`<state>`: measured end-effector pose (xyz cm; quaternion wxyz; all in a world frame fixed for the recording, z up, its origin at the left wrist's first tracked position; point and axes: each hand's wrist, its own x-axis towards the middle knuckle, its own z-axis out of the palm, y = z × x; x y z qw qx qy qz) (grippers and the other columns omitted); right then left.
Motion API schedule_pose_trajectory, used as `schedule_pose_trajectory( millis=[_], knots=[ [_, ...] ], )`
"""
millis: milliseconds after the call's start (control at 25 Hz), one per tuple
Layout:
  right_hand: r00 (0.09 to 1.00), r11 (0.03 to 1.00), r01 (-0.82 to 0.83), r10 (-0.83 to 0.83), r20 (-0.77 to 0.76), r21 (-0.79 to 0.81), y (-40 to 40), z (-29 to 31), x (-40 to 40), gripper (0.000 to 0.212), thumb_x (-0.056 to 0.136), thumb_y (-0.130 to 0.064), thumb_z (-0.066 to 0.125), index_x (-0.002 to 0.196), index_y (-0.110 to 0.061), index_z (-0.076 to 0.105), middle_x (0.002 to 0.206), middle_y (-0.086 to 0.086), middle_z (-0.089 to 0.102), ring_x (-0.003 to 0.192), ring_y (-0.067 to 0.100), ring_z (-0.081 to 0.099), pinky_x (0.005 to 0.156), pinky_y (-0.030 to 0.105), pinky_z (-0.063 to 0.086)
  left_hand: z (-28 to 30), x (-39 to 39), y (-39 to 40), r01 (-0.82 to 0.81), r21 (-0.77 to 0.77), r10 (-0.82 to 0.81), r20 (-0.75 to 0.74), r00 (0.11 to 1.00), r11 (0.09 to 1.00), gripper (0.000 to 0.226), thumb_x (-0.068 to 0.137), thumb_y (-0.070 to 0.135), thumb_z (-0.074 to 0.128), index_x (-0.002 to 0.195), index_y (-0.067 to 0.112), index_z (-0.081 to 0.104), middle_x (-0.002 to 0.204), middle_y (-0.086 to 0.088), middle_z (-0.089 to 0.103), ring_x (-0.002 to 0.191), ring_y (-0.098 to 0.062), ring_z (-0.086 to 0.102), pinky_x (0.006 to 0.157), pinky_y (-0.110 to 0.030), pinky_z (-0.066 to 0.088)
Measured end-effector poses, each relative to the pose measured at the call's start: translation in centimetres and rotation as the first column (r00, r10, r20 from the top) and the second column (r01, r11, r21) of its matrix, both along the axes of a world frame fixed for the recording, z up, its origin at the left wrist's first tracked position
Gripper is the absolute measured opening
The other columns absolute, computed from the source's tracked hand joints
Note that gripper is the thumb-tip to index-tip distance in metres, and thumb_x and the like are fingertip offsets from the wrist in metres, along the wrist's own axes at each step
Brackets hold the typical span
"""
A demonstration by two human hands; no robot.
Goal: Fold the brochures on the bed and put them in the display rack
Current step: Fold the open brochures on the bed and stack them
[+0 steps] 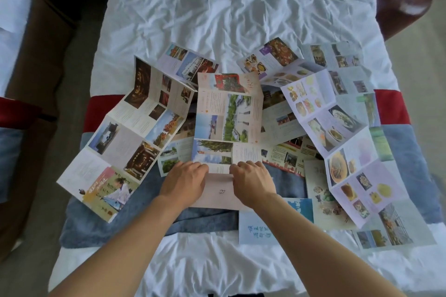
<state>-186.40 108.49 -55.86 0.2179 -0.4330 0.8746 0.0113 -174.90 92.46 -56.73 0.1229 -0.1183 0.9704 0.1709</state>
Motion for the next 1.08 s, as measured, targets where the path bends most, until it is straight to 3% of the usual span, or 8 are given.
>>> schedule_pose_trajectory(
  millis=[240, 400, 720, 800, 960, 1080],
  knots=[
    [0.998, 0.998, -0.044, 0.046, 0.047, -0.041, 0.9, -1.6, -1.4, 0.018, 0.087, -0.008, 0.051, 0.100, -0.015, 0.061, 0.099, 0.005, 0.063, 0.091, 0.028, 0.058, 0.078, 0.036, 0.035, -0.9, -1.7, 1.4, -0.067, -0.060, 0.072, 0.091, 0.993, 0.996, 0.012, 0.091, 0.016, 0.051, 0.095, 0.020, 0.062, 0.096, 0.002, 0.065, 0.091, -0.021, 0.059, 0.078, -0.037, 0.042],
    [0.998, 0.997, -0.049, 0.051, 0.027, -0.063, 1.0, -3.1, -2.3, 0.023, 0.089, -0.011, 0.052, 0.109, -0.014, 0.063, 0.116, 0.007, 0.054, 0.099, 0.027, 0.050, 0.080, 0.036, 0.037, -2.4, -2.9, 1.2, -0.044, -0.080, 0.050, 0.085, 0.995, 0.996, 0.010, 0.091, 0.017, 0.054, 0.097, 0.018, 0.062, 0.105, 0.001, 0.056, 0.100, -0.021, 0.051, 0.083, -0.035, 0.042],
    [0.997, 1.000, -0.012, 0.013, 0.072, -0.013, -0.3, -5.8, -2.7, 0.034, 0.091, -0.020, 0.052, 0.124, -0.012, 0.058, 0.147, 0.009, 0.038, 0.135, 0.028, 0.034, 0.106, 0.041, 0.037, -5.6, -3.8, 0.0, 0.030, -0.036, -0.027, 0.088, 0.996, 0.999, 0.028, 0.084, 0.014, 0.061, 0.112, 0.010, 0.060, 0.134, -0.008, 0.048, 0.136, -0.027, 0.036, 0.102, -0.041, 0.043],
    [0.997, 1.000, -0.010, 0.011, 0.077, -0.011, -0.4, -6.4, -2.7, 0.036, 0.093, -0.023, 0.054, 0.127, -0.012, 0.054, 0.148, 0.009, 0.039, 0.136, 0.028, 0.035, 0.109, 0.041, 0.035, -6.3, -3.7, 0.0, 0.025, -0.011, -0.024, 0.094, 0.995, 1.000, 0.029, 0.085, 0.011, 0.062, 0.114, 0.009, 0.058, 0.136, -0.009, 0.047, 0.136, -0.027, 0.038, 0.097, -0.041, 0.048],
    [0.999, 1.000, 0.007, -0.005, 0.051, -0.030, -0.5, -7.1, -2.5, 0.031, 0.094, -0.023, 0.053, 0.124, -0.013, 0.051, 0.134, 0.006, 0.051, 0.122, 0.026, 0.048, 0.104, 0.038, 0.038, -7.0, -3.4, 0.1, -0.029, 0.070, 0.026, 0.046, 0.999, 0.997, 0.023, 0.086, 0.002, 0.062, 0.107, 0.009, 0.054, 0.132, -0.011, 0.047, 0.124, -0.027, 0.046, 0.072, -0.031, 0.054],
    [0.997, 0.999, 0.044, -0.043, 0.061, -0.022, -0.5, -7.1, -2.6, 0.033, 0.093, -0.024, 0.056, 0.123, -0.015, 0.048, 0.131, 0.005, 0.051, 0.120, 0.027, 0.048, 0.103, 0.040, 0.038, -7.0, -3.5, 0.1, -0.047, 0.118, 0.050, -0.024, 0.998, 0.992, 0.021, 0.084, -0.005, 0.062, 0.099, 0.007, 0.054, 0.124, -0.012, 0.050, 0.116, -0.029, 0.049, 0.070, -0.033, 0.055]
  ],
)
